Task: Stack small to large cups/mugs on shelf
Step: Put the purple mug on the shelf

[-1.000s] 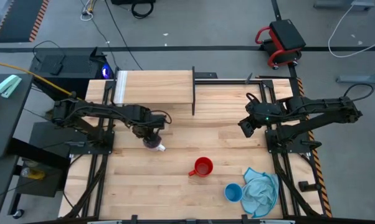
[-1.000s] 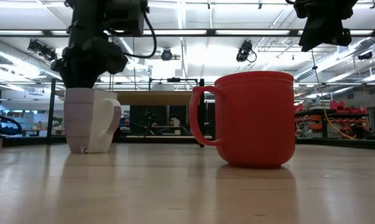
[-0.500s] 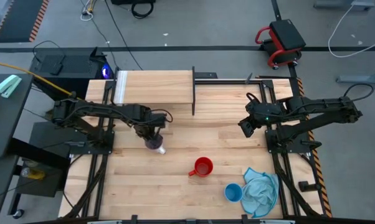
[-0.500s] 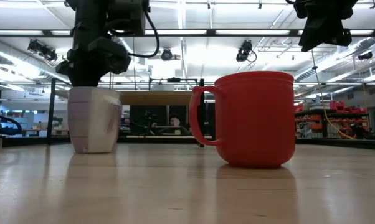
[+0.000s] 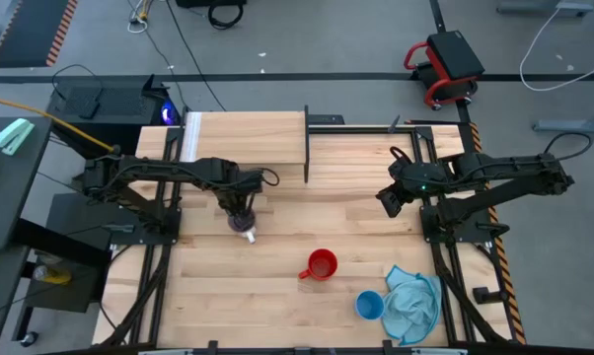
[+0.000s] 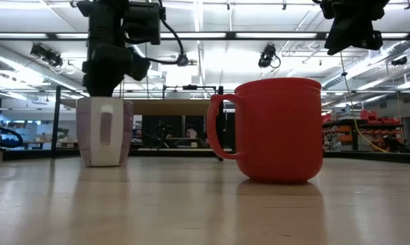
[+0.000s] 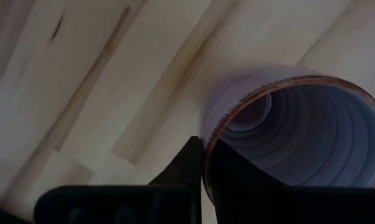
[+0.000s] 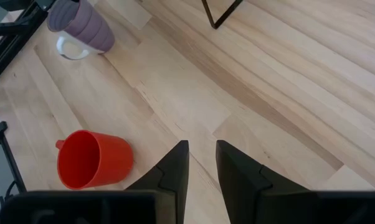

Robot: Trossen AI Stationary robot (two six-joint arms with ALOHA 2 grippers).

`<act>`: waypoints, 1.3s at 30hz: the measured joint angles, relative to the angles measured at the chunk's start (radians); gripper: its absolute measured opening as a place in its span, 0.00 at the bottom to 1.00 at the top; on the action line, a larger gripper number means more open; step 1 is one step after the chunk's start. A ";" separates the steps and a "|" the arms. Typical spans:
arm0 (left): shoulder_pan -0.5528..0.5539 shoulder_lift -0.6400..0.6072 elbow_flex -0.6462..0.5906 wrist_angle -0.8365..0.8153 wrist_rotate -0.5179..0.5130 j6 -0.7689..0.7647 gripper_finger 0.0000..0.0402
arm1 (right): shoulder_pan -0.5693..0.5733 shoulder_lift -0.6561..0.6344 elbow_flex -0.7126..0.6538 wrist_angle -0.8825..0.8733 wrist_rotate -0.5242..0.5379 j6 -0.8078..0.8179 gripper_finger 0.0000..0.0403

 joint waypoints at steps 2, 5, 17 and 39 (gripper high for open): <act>0.000 0.000 0.000 0.004 0.000 0.041 0.04 | 0.000 0.000 0.000 0.001 0.000 -0.003 0.22; -0.001 0.000 0.000 0.005 0.000 0.097 0.07 | 0.000 0.000 0.000 0.004 0.000 -0.015 0.22; -0.001 0.000 0.001 0.002 -0.010 0.115 0.09 | 0.000 0.000 0.000 0.004 0.021 -0.027 0.22; -0.091 -0.017 0.243 -0.344 0.012 -0.124 0.30 | 0.000 0.000 0.000 0.004 0.018 -0.065 0.22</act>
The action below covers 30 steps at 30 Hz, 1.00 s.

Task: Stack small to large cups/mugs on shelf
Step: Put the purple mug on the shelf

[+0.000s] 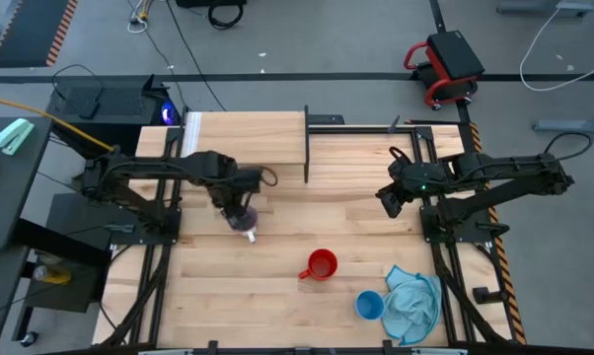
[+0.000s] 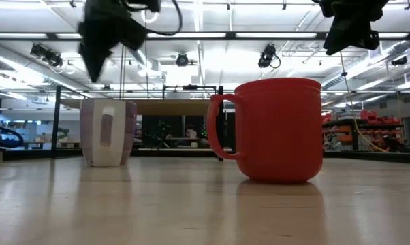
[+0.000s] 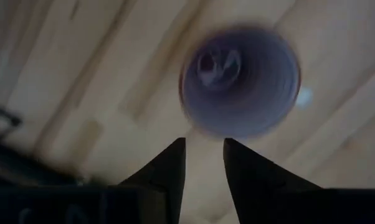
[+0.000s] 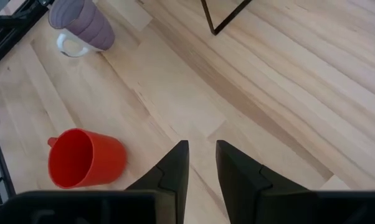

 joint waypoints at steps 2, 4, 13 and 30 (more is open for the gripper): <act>-0.047 -0.019 0.002 -0.029 0.000 -0.094 0.30 | 0.000 0.000 0.000 0.001 0.000 -0.006 0.22; -0.106 -0.052 0.002 -0.030 -0.001 -0.202 0.30 | 0.000 0.000 0.000 0.001 0.000 -0.008 0.22; -0.508 -0.196 0.003 0.096 -0.389 -0.776 0.28 | 0.000 0.010 0.000 0.052 -0.011 -0.075 0.22; -0.959 -0.136 -0.529 0.908 -0.802 -1.236 0.27 | -0.005 0.071 0.000 0.236 -0.042 -0.115 0.22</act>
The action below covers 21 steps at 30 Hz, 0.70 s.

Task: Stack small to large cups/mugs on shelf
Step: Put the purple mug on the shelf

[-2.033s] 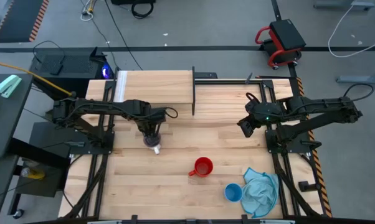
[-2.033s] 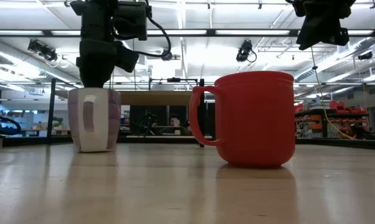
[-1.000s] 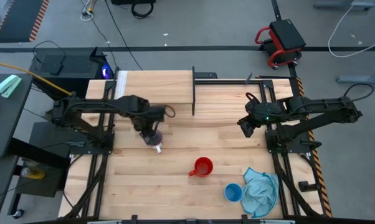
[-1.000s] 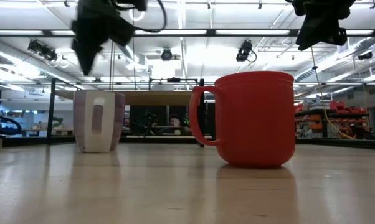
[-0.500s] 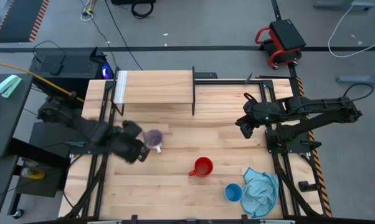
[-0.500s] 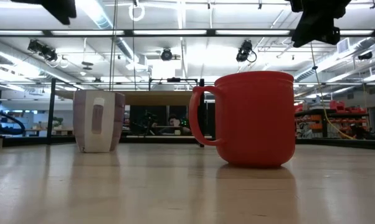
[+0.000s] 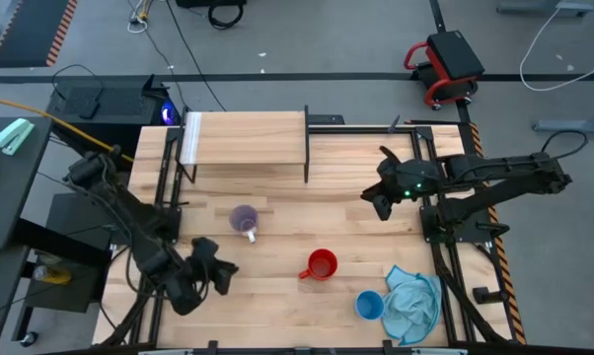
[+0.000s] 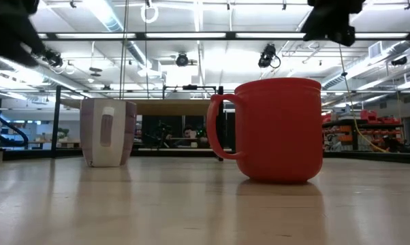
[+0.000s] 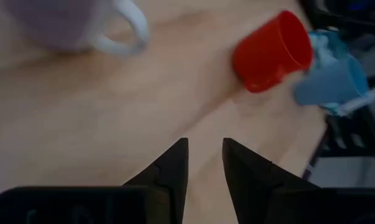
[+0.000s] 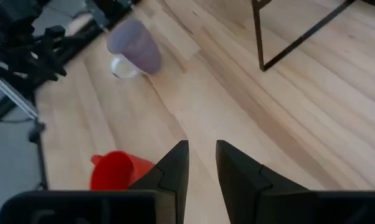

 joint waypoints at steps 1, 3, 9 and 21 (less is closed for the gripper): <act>-0.003 0.012 -0.031 0.075 -0.017 0.020 0.27 | -0.003 0.013 0.000 -0.001 0.000 -0.015 0.22; -0.006 0.045 -0.074 0.175 -0.058 0.034 0.27 | -0.004 0.035 0.000 -0.003 -0.010 -0.044 0.22; 0.023 0.155 -0.093 0.231 -0.271 0.031 0.27 | -0.001 0.048 -0.001 0.000 -0.071 -0.105 0.22; 0.105 0.283 -0.092 0.277 -0.272 0.043 0.27 | 0.002 0.008 -0.236 0.302 -0.135 -0.078 0.22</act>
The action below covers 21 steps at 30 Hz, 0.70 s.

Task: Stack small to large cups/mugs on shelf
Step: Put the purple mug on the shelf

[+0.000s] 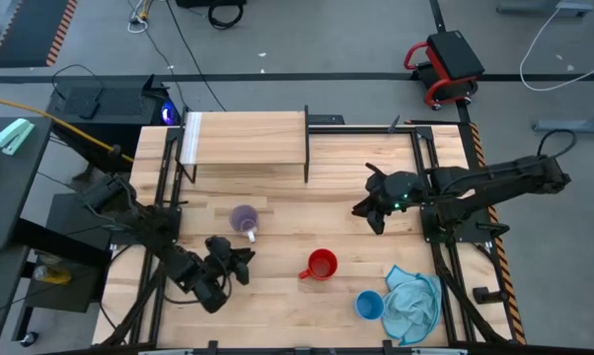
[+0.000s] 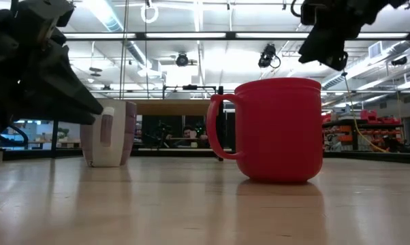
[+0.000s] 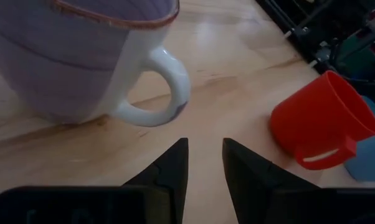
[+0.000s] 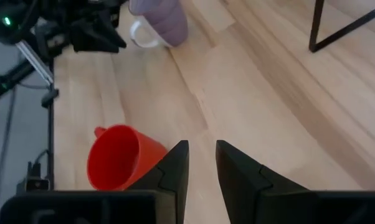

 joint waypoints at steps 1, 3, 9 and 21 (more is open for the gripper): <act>0.000 0.000 0.000 -0.007 0.000 0.008 0.27 | 0.004 -0.001 -0.018 0.026 0.002 0.008 0.22; 0.000 0.000 0.000 -0.015 0.000 0.035 0.27 | 0.008 0.000 -0.045 0.070 0.000 0.009 0.21; 0.000 0.000 0.000 -0.063 -0.004 0.037 0.27 | 0.011 0.011 -0.078 0.131 0.042 -0.030 0.20; 0.062 0.000 0.000 -0.067 0.033 0.025 0.27 | -0.004 0.041 -0.077 0.191 0.026 -0.179 0.21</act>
